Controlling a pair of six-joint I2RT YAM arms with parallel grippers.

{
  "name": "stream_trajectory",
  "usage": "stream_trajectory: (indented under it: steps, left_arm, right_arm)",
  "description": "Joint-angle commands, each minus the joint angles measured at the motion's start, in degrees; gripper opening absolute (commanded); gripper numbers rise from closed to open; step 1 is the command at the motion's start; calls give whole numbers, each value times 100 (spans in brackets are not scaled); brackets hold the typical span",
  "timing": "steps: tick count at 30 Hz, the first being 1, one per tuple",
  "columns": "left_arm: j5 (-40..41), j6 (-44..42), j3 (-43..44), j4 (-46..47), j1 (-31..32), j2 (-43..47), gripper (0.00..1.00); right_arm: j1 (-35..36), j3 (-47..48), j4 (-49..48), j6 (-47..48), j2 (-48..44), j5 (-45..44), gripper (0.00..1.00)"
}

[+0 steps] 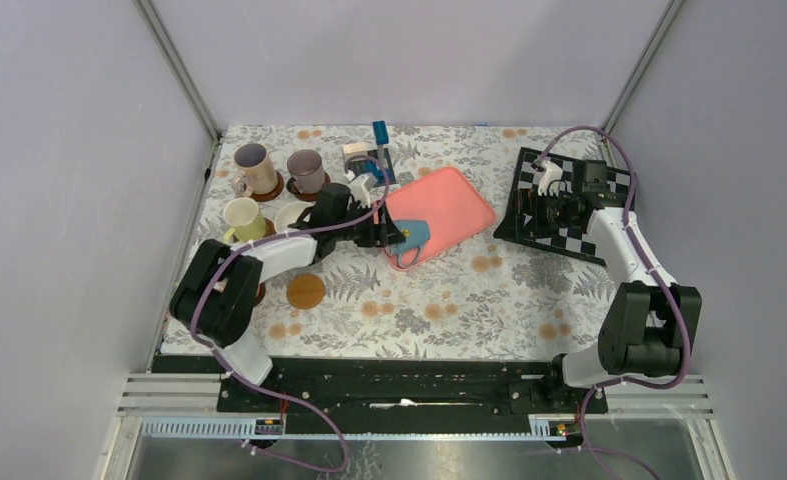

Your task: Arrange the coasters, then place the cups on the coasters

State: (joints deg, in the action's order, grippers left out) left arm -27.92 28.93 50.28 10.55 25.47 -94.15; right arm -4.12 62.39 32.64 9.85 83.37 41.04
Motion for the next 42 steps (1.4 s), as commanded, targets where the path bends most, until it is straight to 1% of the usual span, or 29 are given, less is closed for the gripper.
stream_trajectory:
  steps: [1, 4, 8, 12, 16, 18, 23, 27, 29, 33, 36, 38, 42]
  left_arm:
    - [225, -193, 567, 293, 136, -340, 59]
    - [337, -323, 773, 227, 208, -565, 55]
    - [572, -753, 1222, -177, 342, -872, 43]
    - [795, -1267, 1699, -846, 405, -1032, 27]
    - [1004, -1743, 2081, -1414, 436, -995, 8]
    - [1082, -1991, 2272, -1656, 453, -951, 0]
    - [1304, -2828, 3114, -2682, 622, -1026, 0]
    - [1432, -3558, 3791, -3674, 868, -1252, 0]
    - [1724, -3816, 4073, -4152, 1071, -1355, 0]
    - [2308, -4259, 4428, -4658, 1411, -1567, 0]
    - [2707, -4554, 4957, -5252, 1573, -1983, 1]
    - [2758, -4645, 5255, -5504, 1588, -2174, 1]
    - [3017, -4962, 5542, -5801, 1714, -2348, 1]
  right_arm:
    - [25, 14, -66, 28, 0, -52, 98]
    - [25, 19, -64, 27, -14, -47, 98]
    - [25, 11, -52, 48, -21, -58, 98]
    - [25, 16, -15, 95, -28, -78, 98]
    - [25, 10, -16, 101, -32, -62, 98]
    - [25, 15, -24, 96, -39, -52, 98]
    - [26, 13, -28, 105, -73, -44, 98]
    - [25, 6, -28, 127, -79, -41, 98]
    - [25, -4, -28, 131, -84, -51, 98]
    - [25, 6, -41, 115, -84, -130, 98]
    - [25, 32, -35, 101, -84, -204, 98]
    - [25, 28, -30, 102, -101, -230, 98]
    - [25, 5, -60, 96, -137, -324, 98]
